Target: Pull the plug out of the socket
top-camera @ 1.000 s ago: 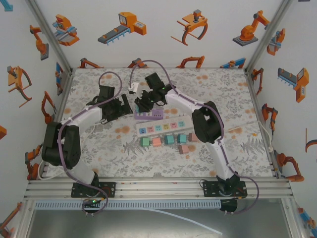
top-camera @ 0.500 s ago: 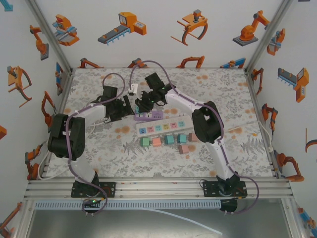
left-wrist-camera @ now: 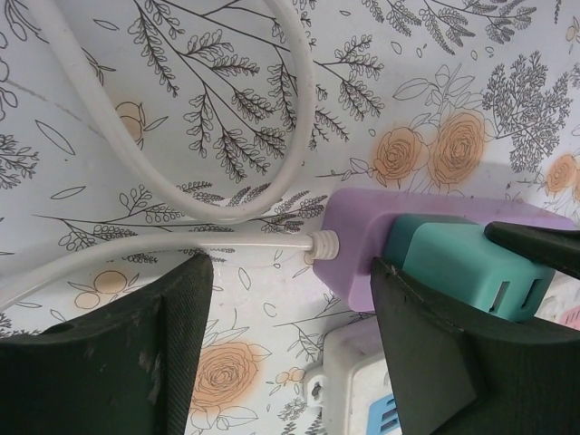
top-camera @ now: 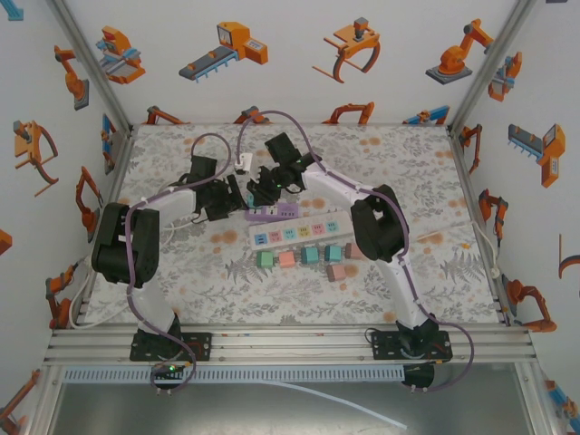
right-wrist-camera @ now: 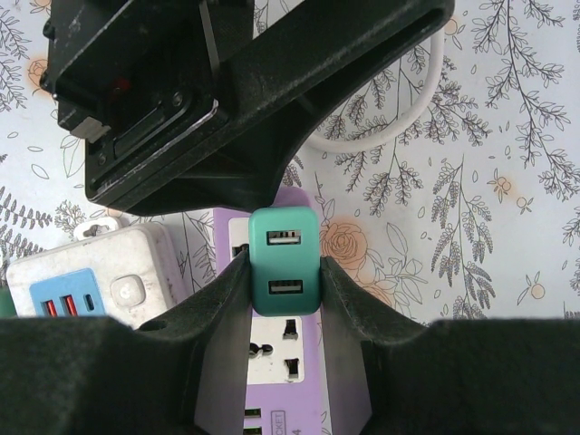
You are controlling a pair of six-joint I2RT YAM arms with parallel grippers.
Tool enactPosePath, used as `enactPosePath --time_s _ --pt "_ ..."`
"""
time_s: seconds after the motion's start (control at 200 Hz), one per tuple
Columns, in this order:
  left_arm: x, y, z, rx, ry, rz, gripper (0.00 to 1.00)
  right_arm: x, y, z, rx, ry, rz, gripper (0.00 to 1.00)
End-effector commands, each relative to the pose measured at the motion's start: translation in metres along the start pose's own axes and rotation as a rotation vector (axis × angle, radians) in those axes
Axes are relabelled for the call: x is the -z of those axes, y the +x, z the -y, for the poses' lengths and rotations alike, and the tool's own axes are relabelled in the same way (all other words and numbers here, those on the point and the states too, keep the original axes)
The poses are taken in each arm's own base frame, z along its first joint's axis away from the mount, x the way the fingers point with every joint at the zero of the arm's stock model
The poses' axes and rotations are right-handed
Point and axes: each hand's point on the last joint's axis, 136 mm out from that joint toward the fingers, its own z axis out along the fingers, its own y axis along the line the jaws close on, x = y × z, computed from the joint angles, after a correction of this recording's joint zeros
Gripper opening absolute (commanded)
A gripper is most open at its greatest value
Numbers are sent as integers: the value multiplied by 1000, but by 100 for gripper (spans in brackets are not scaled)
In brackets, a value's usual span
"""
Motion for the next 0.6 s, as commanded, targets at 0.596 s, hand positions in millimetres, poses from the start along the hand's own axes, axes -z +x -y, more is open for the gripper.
enactPosePath --time_s 0.596 --pt "-12 49 -37 -27 -135 -132 65 32 -52 5 54 59 117 14"
